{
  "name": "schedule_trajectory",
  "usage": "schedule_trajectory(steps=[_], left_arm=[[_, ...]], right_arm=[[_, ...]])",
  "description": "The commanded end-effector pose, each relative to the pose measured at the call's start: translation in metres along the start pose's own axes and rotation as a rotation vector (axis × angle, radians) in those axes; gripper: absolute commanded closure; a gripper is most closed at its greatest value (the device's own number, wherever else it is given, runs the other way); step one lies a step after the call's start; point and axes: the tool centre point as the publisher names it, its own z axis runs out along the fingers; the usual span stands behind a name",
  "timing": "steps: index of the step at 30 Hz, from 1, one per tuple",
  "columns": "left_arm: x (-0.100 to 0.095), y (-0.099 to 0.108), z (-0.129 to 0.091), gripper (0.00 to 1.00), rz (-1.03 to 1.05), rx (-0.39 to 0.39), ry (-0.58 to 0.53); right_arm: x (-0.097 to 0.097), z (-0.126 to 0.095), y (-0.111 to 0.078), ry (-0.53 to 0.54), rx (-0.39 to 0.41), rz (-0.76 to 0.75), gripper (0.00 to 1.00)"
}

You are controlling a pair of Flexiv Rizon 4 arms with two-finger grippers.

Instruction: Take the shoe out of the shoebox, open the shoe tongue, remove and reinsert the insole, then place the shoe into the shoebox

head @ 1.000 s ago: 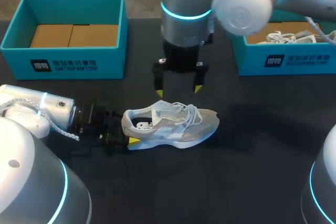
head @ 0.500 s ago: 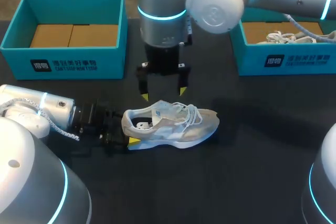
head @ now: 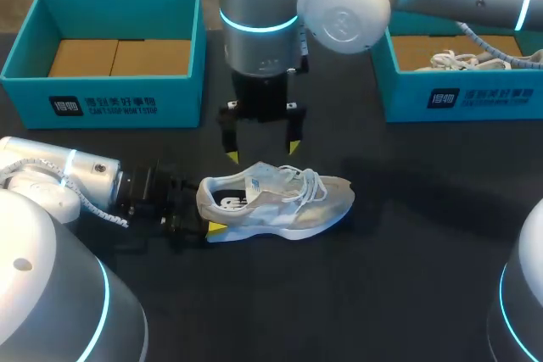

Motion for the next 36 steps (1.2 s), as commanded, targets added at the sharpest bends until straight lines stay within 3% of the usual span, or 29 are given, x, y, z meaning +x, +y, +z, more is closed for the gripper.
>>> schedule_trajectory(steps=[1,5,13,23,36], left_arm=[[-0.002,0.006,0.001,1.00,0.000,-0.001,0.001],[-0.002,0.006,0.001,1.00,0.000,-0.001,0.001],[-0.002,0.006,0.001,1.00,0.000,-0.001,0.001],[-0.002,0.006,0.001,1.00,0.000,-0.001,0.001],[-0.002,0.006,0.001,1.00,0.000,-0.001,0.001]], right_arm=[[0.000,0.000,0.000,0.002,0.000,0.000,0.00],[0.000,0.000,0.000,0.002,0.000,0.000,0.00],[0.000,0.012,-0.012,-0.055,-0.086,0.073,0.00],[0.004,0.027,-0.021,-0.120,-0.089,0.119,0.00],[0.018,0.038,-0.020,-0.191,-0.099,0.144,0.00]])
